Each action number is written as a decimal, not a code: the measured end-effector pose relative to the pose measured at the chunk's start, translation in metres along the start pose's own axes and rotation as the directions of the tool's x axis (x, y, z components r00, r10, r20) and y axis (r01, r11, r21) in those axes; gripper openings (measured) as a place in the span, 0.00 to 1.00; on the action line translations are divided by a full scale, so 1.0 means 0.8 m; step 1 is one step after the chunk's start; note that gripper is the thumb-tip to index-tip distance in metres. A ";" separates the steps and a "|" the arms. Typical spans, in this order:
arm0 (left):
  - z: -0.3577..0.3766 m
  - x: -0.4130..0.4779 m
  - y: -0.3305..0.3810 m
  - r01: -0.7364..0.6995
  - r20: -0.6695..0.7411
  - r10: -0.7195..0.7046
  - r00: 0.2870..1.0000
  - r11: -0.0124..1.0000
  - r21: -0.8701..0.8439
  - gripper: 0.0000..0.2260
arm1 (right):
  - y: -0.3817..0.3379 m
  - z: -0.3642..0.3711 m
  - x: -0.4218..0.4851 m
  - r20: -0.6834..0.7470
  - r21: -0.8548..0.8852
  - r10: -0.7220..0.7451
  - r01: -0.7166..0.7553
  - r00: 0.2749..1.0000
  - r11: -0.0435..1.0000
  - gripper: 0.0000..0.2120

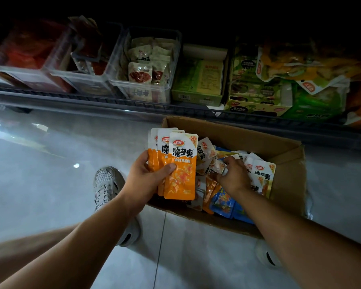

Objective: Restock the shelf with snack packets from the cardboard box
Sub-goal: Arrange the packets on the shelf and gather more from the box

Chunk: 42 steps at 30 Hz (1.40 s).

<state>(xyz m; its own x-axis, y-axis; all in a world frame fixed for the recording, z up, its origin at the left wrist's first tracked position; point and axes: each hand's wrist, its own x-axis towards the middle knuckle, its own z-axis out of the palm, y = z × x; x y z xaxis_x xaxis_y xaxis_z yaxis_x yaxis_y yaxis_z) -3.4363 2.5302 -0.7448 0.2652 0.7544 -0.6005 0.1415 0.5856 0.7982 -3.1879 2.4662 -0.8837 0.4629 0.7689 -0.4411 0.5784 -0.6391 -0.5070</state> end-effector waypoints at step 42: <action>0.005 -0.005 0.000 0.030 0.112 -0.023 0.993 0.998 -0.057 0.30 | -0.097 -0.125 -0.059 0.088 0.489 -0.006 -0.038 0.996 0.871 0.07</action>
<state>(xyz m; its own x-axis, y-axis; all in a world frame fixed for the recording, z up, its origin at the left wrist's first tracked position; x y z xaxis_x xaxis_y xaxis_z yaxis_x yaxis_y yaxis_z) -3.4332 2.5261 -0.7422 0.3669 0.7028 -0.6095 0.0948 0.6235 0.7760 -3.1874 2.4817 -0.7499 0.3986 0.7679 -0.5015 0.1579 -0.5961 -0.7872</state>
